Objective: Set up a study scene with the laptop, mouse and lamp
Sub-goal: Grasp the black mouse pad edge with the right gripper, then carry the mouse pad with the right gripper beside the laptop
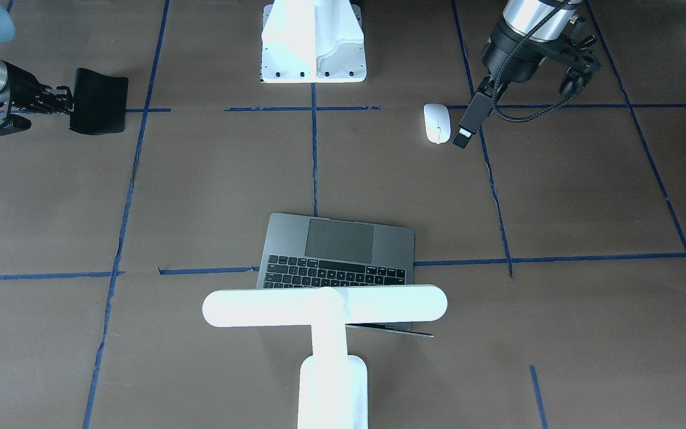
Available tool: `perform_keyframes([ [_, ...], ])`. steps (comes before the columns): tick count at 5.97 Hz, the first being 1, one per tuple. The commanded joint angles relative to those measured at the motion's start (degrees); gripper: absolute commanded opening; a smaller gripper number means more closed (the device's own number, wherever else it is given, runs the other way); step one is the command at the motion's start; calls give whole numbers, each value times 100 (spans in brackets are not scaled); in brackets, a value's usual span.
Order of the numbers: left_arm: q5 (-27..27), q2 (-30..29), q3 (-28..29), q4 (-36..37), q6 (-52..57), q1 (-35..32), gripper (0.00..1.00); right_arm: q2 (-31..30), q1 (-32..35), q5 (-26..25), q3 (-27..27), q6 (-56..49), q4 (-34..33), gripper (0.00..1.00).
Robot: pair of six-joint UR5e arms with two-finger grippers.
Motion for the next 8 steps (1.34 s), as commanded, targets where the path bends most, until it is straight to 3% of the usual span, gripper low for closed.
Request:
perform_keyframes([
  [1, 0, -10, 2, -3, 0, -2, 100, 149, 716, -210, 97, -11, -68, 0],
  [3, 9, -19, 2, -3, 0, 7, 100, 1119, 1034, -737, 106, -107, -1265, 0],
  [4, 18, -36, -7, -3, 0, 7, 100, 1996, 1271, -748, 97, -186, -2160, 0],
  [6, 18, -27, -7, -3, 0, 15, 100, 4112, 1501, -800, -51, -939, -4625, 0],
  [8, 26, -10, -7, -3, 0, 7, 100, 5611, 1143, -1195, -1495, -1074, -4972, 0],
])
